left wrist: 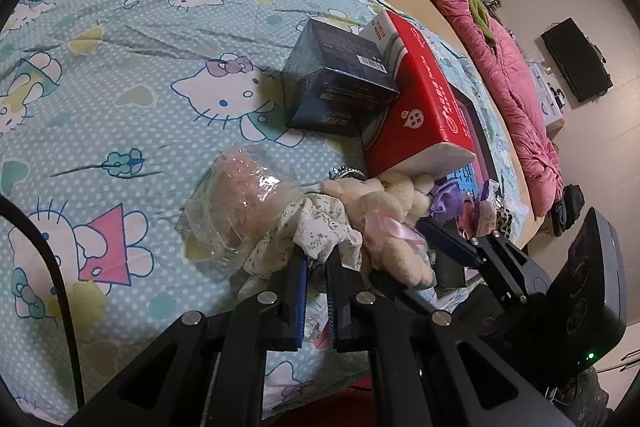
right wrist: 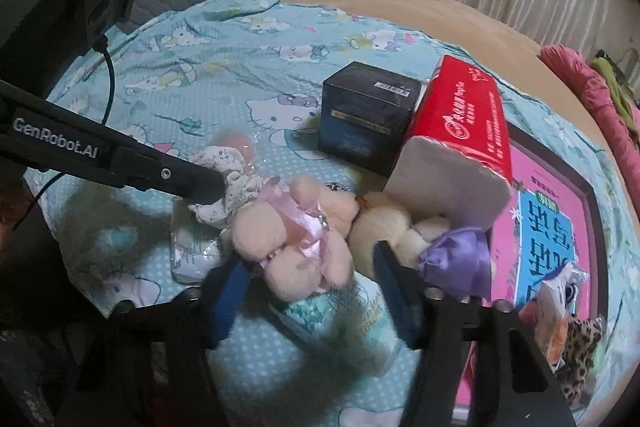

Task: Organize soft objects
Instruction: 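Lift and carry the cloth and plush bunny with both tools over the pink tray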

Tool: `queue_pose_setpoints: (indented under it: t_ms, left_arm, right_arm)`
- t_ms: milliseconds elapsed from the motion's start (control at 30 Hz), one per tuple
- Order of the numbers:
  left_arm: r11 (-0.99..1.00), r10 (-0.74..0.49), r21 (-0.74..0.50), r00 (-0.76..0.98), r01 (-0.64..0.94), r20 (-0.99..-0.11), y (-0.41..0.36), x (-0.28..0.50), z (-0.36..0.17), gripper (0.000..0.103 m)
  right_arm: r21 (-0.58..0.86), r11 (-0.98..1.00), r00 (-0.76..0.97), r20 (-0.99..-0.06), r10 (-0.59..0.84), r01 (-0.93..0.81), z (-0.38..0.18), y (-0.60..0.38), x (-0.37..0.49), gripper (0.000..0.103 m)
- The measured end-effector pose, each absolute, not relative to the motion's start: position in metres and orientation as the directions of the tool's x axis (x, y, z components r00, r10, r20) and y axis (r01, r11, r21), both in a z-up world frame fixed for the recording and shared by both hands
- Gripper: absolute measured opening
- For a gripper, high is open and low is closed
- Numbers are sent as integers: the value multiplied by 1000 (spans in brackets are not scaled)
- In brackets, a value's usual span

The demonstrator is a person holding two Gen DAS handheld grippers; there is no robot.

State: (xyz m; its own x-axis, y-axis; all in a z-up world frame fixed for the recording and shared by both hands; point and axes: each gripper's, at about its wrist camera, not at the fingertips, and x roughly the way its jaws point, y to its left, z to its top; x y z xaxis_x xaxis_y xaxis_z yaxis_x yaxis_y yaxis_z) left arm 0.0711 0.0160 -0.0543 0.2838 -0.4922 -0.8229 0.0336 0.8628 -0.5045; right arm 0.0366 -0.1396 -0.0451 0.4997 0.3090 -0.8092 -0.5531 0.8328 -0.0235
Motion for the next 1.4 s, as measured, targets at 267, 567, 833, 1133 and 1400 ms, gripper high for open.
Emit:
queue_pose_setpoints:
  t_ms: [267,567,833,1133,1400]
  left_arm:
    - [856,-503,-515,310,48,-807,14,70,-50,7]
    - [849,-514,-518,379,100,-770,11,64,-22,7]
    - [860,-493,-493,456,129,-741,14,56,21,7]
    - [871,-479,-455,521,185,-706,-2,47,66,7]
    - [877,-474,-427,549,221,-688,-18,40,94,7]
  right_arm:
    - [96,838,465,-795,389,-537,-40,-153,43,21]
    - [226,845,504,-718,481,-484,-6,-181,34,20]
    - [279,842,568,-637,522,-461,31,-205,25,20]
    - [291,861,649,-567,507,-418,63,-239,16,20]
    - [304,877,707,-520,480,-372,82,-270,7,20]
